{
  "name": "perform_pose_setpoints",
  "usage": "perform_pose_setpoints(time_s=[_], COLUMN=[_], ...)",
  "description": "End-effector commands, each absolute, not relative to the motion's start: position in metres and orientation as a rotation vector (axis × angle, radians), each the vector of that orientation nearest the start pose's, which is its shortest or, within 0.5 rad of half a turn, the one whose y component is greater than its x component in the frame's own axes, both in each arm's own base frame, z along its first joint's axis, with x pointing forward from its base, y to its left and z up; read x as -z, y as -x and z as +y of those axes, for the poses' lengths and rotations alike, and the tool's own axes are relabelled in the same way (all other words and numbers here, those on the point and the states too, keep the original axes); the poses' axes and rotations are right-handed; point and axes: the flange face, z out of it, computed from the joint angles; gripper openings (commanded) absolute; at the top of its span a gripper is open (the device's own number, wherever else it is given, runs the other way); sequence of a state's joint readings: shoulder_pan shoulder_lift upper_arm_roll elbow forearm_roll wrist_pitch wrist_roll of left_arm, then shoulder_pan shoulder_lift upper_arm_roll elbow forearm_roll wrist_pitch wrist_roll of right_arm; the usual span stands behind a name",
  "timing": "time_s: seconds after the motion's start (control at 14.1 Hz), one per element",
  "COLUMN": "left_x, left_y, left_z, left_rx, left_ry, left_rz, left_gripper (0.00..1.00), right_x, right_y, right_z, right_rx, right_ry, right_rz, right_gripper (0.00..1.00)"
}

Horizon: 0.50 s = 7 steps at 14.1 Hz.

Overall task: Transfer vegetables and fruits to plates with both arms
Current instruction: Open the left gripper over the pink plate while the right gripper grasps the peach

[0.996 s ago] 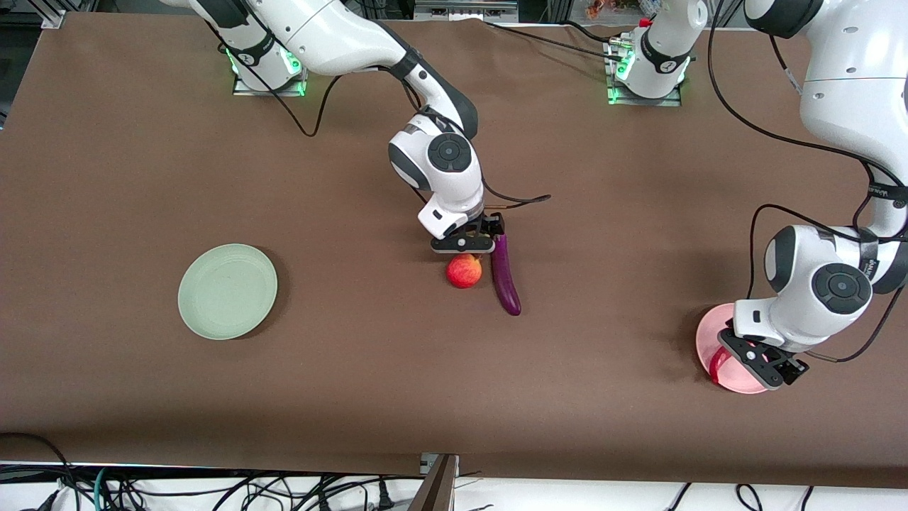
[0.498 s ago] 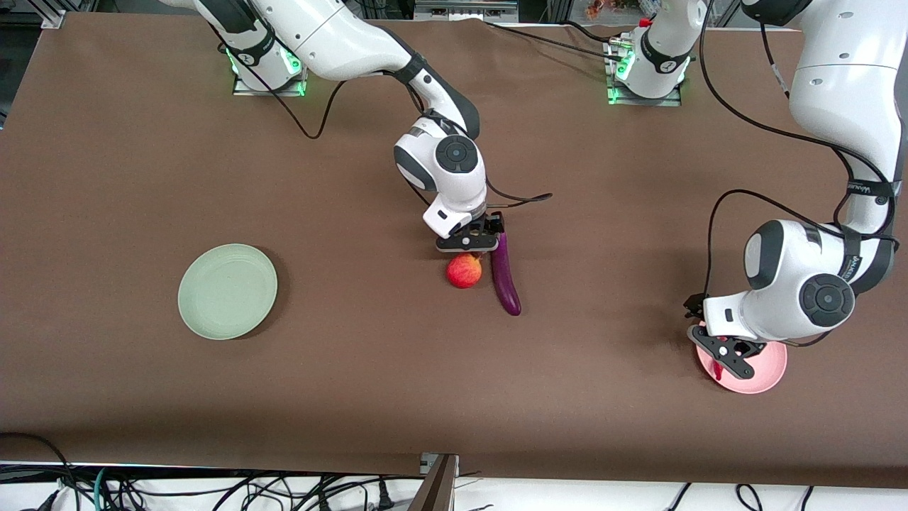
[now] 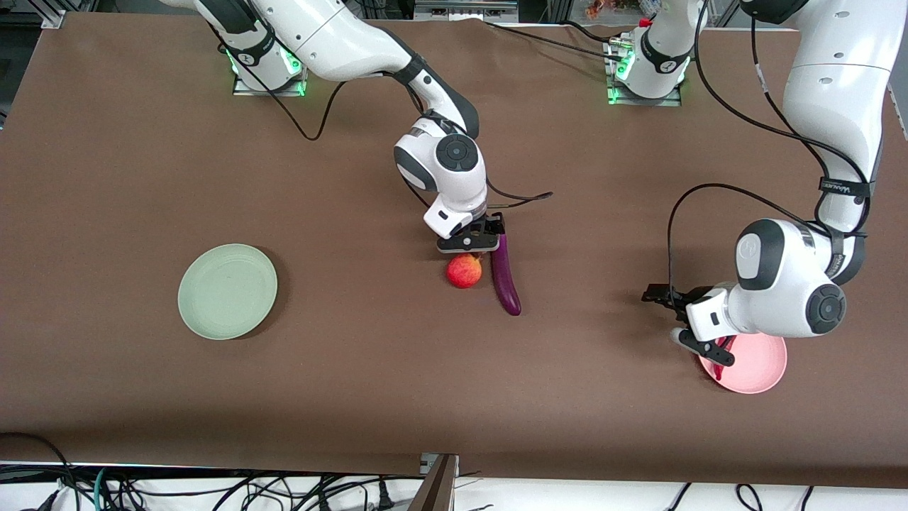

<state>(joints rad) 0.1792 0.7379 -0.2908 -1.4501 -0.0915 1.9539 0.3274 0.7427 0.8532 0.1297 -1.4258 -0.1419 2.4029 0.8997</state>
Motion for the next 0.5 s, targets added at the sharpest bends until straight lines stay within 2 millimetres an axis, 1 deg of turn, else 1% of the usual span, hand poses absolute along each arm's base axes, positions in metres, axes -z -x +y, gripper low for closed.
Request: perform_pose_setpoints(time_s=[0.0,0.07,0.28,0.36,0.43], left_x=[-0.260,-0.260,-0.261,-0.261,-0.261], left_y=[-0.687,-0.685,-0.683,-0.683,-0.682], left_z=[-0.082,-0.093,-0.103,-0.109,-0.115], left_rx=[-0.369,-0.382,-0.398,-0.403,-0.412], left_ry=[3.434,3.439,3.444,3.442,3.439], left_rz=[0.385,0.345,0.296,0.291,0.264], left_gripper=[1.00,1.00,1.00,1.00,1.00], right_x=[-0.198,-0.198,-0.198,-0.198,-0.198], right_y=[-0.491,-0.492,-0.492,-0.492,-0.492], right_z=[0.557,0.557,0.556,0.556,0.556], right_rx=[0.180,0.185,0.199,0.200,0.200], right_ry=[3.032,3.033,3.039,3.039,3.039], right_rz=[-0.043,-0.050,-0.071,-0.075,-0.073], right_gripper=[0.99,0.97,0.60,0.52,0.50])
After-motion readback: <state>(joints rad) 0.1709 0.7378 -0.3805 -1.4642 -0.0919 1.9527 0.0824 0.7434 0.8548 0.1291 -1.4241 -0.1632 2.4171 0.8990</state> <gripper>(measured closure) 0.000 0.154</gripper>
